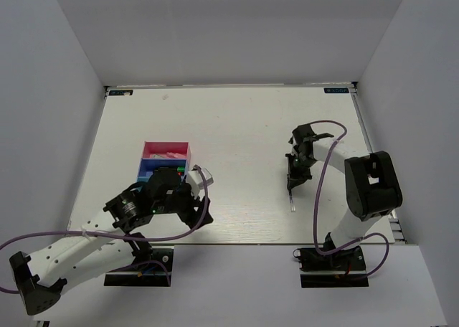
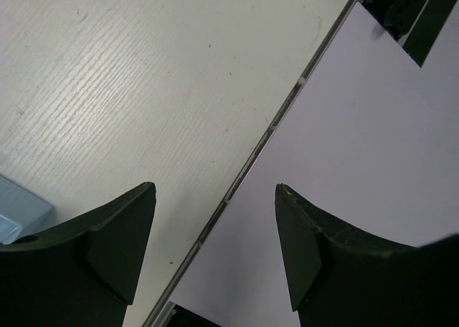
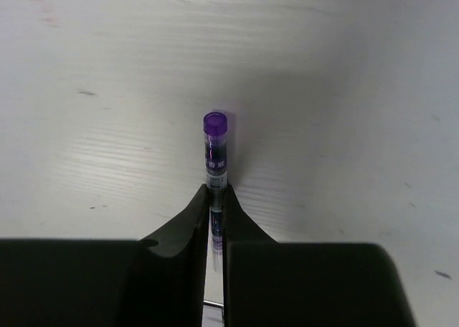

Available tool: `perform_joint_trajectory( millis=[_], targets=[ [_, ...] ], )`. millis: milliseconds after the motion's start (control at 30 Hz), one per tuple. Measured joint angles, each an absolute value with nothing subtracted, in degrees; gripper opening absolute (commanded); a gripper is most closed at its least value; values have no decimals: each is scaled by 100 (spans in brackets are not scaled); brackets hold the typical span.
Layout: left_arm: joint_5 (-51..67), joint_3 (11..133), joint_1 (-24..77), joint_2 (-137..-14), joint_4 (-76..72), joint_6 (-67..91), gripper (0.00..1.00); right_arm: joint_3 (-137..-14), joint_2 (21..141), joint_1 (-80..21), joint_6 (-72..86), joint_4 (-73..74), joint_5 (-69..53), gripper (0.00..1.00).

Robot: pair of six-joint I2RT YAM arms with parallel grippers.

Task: Sort the stationery into containers
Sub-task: Grab a piece of stationery with the right arm, then place the stationery into the container

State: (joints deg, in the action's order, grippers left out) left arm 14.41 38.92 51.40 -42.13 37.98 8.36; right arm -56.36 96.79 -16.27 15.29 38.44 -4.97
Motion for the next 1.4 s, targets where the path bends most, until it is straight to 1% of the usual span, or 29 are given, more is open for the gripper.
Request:
perform_joint_trajectory(
  millis=[100, 167, 367, 533, 733, 833, 933, 1033, 1133, 1267, 1400],
  targets=[
    [1457, 4167, 5140, -4202, 3942, 786, 78, -5747, 9692, -1778, 1288, 3710, -967, 0],
    [1490, 4445, 5140, -4169, 4003, 729, 78, -6119, 9771, -1898, 1122, 3774, -1278, 0],
    [1645, 5129, 5140, -3929, 4025, 620, 78, -8090, 10414, -2449, 648, 3752, -2220, 0],
    [1903, 5328, 5140, -3551, 3876, 622, 77, -9900, 11251, -3188, 392, 3544, -3225, 0],
    [2211, 5625, 5140, -3461, 3719, 692, 75, -11264, 12331, -3975, 375, 2604, -4731, 0],
    [2268, 5638, 5140, -3472, 3691, 731, 75, -11627, 12814, -4292, 633, 1903, -5304, 0],
    [2279, 5625, 5140, -3468, 3677, 757, 75, -11618, 13069, -4580, 1111, 982, -5747, 0],
    [2279, 5583, 5140, -3444, 3677, 760, 75, -11507, 13166, -4807, 1566, -84, -5996, 0],
    [2298, 5581, 5140, -3446, 3682, 757, 75, -11572, 13286, -4982, 1793, -746, -6114, 0],
    [2322, 5581, 5140, -3444, 3682, 755, 75, -11611, 13430, -5153, 1769, -1004, -6141, 0],
    [2324, 5511, 5140, -3356, 3673, 755, 75, -11609, 13489, -5301, 1273, -617, -6001, 0]
  ],
)
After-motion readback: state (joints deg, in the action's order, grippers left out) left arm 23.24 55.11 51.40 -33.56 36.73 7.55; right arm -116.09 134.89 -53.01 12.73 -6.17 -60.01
